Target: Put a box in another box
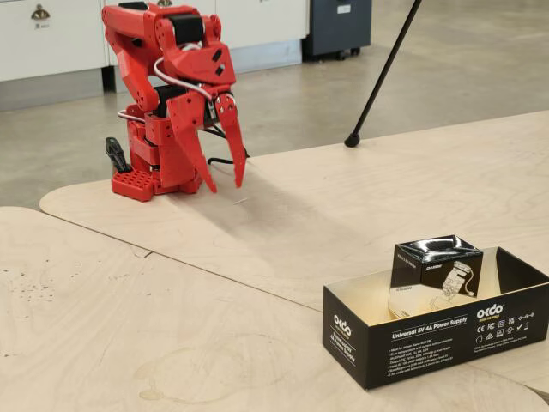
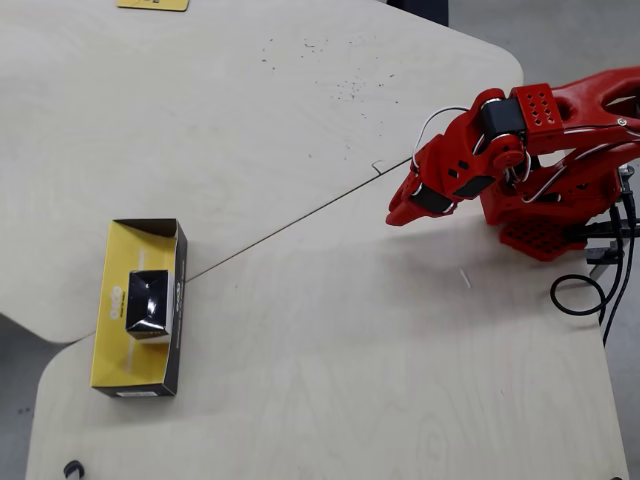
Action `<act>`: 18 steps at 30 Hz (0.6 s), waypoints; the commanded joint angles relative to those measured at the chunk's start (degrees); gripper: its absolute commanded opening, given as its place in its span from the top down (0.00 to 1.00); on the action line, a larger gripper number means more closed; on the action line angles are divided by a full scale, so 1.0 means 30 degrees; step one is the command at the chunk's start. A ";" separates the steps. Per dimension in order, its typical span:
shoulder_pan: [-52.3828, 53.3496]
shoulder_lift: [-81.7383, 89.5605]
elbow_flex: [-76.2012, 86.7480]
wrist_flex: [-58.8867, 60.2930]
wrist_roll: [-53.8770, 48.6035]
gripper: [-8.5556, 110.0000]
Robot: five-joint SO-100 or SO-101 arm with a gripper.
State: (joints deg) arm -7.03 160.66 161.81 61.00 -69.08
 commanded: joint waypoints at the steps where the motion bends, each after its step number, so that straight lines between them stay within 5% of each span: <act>1: 0.0381 0.2373 0.1846 -0.0850 -0.0996 0.91; 12: 0.1289 0.6006 0.4951 -0.2021 -0.1787 0.93; 18: 0.1582 0.8350 0.4951 0.2578 -0.1904 0.93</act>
State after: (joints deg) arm -2.81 182.46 177.01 62.67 -74.71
